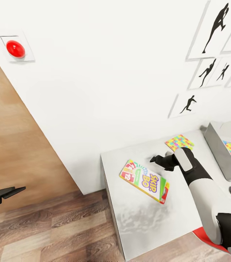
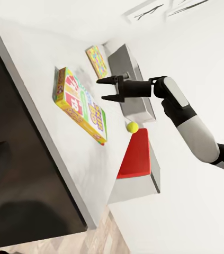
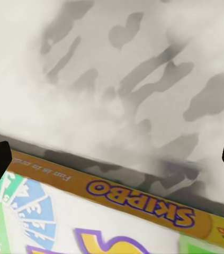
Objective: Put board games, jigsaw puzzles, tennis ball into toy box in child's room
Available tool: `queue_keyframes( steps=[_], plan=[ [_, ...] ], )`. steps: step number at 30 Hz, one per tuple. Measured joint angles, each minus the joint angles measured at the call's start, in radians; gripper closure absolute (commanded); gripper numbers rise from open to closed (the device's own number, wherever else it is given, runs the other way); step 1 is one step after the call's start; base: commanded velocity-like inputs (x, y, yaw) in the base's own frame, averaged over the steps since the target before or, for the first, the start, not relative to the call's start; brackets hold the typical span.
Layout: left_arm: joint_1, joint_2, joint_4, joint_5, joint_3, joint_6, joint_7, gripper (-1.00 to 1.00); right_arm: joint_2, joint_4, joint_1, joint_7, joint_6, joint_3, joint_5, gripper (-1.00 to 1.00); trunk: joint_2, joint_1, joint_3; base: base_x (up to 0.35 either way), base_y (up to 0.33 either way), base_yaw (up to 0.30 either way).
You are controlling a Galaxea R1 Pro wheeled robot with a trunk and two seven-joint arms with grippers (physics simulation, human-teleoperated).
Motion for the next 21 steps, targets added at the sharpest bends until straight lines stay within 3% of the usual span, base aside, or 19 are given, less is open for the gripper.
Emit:
queue_keyframes(
  steps=[21],
  plan=[
    [0.0,0.0,0.001,0.001,0.001,0.0,0.0,-1.0,-0.001,0.0,0.0,0.001,0.0,0.0,0.0,-1.0,0.0,0.0,-0.026,-0.046,0.024,0.0]
  ],
)
